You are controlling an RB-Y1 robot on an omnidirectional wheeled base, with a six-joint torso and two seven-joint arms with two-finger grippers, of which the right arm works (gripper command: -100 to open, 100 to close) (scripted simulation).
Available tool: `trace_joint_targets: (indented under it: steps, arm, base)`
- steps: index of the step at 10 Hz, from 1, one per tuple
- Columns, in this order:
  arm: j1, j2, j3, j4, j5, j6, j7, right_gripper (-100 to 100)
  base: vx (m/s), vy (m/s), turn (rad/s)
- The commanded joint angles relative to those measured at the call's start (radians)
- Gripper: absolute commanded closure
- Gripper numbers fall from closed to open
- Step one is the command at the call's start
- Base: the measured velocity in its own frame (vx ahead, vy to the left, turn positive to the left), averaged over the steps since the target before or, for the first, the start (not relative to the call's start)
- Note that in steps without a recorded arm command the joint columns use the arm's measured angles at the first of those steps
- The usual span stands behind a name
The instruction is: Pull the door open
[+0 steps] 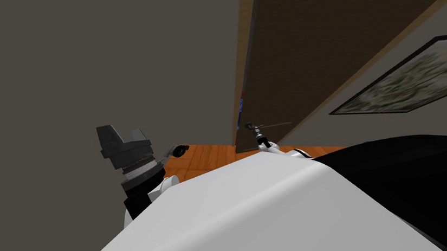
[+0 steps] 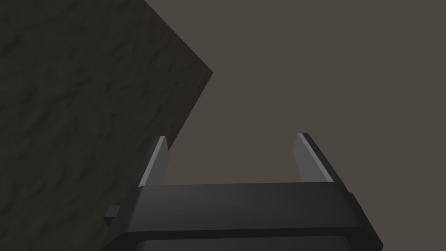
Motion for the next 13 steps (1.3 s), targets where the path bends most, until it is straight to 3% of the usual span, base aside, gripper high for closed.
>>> trace_joint_targets:
  steps: [1, 2, 9, 10, 11, 13]
  arm:
    - [0.002, -0.009, 0.011, -0.002, 0.007, -0.010, -0.014, 100]
    - [0.001, -0.006, 0.007, -0.001, 0.004, -0.005, -0.009, 100]
    - [0.052, -0.062, 0.097, -0.032, 0.049, -0.079, -0.108, 100]
    - [0.052, -0.055, 0.090, -0.032, 0.046, -0.067, -0.099, 100]
    - [0.072, -0.069, 0.120, -0.044, 0.060, -0.097, -0.125, 100]
    - [0.091, -0.089, 0.149, -0.059, 0.075, -0.129, -0.150, 100]
  base:
    - [-0.185, -0.025, 0.063]
    - [-0.081, -0.009, 0.013]
    - [-0.239, -0.078, 0.102]
    - [-0.103, -0.046, 0.028]
    - [-0.179, -0.035, 0.039]
    - [-0.229, -0.071, 0.043]
